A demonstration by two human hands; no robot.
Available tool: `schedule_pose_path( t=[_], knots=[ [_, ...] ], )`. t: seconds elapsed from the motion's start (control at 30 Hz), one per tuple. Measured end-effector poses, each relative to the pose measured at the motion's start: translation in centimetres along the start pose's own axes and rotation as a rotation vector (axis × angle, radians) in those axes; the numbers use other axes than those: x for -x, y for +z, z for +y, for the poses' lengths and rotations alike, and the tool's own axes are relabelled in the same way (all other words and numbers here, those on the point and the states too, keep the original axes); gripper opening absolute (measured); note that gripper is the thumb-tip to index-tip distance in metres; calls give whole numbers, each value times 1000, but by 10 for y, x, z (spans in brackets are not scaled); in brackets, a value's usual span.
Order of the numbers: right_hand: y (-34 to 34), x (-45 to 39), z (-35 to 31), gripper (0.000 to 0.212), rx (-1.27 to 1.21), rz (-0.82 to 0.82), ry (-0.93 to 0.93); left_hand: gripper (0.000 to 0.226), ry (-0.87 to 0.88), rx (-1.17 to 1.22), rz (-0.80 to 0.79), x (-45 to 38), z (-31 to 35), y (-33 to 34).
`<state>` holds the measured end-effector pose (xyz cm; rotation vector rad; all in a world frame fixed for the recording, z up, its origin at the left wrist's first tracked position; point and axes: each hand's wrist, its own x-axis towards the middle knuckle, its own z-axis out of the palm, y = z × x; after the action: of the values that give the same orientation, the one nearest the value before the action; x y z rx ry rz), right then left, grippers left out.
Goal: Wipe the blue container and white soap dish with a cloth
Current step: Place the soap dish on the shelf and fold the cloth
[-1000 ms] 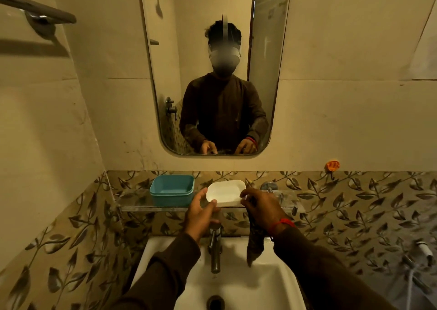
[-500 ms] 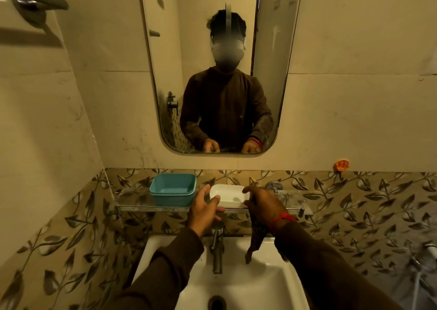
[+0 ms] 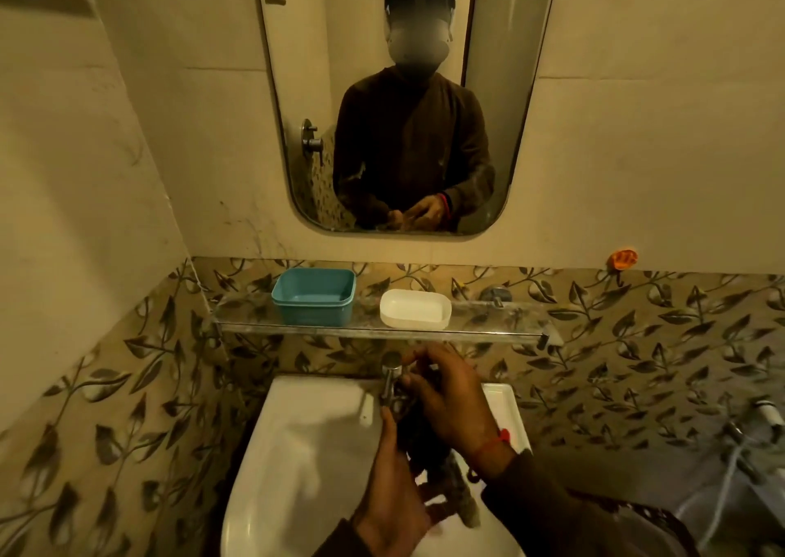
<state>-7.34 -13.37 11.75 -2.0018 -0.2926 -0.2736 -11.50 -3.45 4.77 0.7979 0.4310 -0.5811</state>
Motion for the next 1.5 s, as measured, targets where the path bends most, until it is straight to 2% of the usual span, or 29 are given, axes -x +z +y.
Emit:
schedule_pose_path(
  t=[0.1,0.2,0.27,0.33,0.4,0.53,0.6,0.67,0.73,0.83,0.9,0.97,1.03,1.07,1.13,1.23,1.3,1.33,1.4,1.5],
  knots=[
    [21,11,-16,16,-404,-58,171,69,224,287,-36,3,8,-2],
    [33,19,-21,19,-787,-106,335,68,399,303,8,9,33,-11],
    [34,23,-23,21,-940,-149,397,64,462,240,25,15,50,-18],
    [33,23,-22,20,-906,-124,374,58,496,194,13,21,59,-21],
    [31,18,-22,18,-784,-33,309,56,521,200,-4,25,63,-19],
    [33,7,-23,23,-579,89,236,59,593,122,-6,36,72,-7],
    [32,6,-26,31,-648,-3,265,62,660,28,46,39,78,-3],
    [30,7,-28,40,-824,-181,287,67,680,-116,110,40,85,-2],
    [28,9,-31,38,-825,-273,252,76,669,-248,156,41,92,-3],
    [25,11,-35,21,-646,-230,269,85,602,-472,178,47,109,-6],
    [23,9,-35,18,-597,-185,326,72,575,-712,251,48,123,-11],
    [21,9,-34,22,-668,-170,391,68,645,-1045,413,44,133,-22],
    [21,8,-34,24,-781,-152,455,64,711,-1219,551,38,135,-36],
    [21,7,-33,24,-839,-143,479,54,723,-1184,560,34,134,-42],
    [22,5,-32,26,-945,-134,514,40,691,-927,401,33,127,-49],
    [31,3,-28,29,-1026,-128,578,71,407,-396,13,40,111,-45],
    [41,4,-24,31,-983,-140,593,70,372,-236,-104,44,103,-40],
    [47,3,-22,31,-969,-152,573,64,415,-204,-77,45,100,-38],
    [54,3,-22,27,-906,-173,498,54,537,-185,80,41,96,-38],
    [60,-2,-26,19,-442,-98,307,32,657,-271,315,31,94,-47]
  ],
)
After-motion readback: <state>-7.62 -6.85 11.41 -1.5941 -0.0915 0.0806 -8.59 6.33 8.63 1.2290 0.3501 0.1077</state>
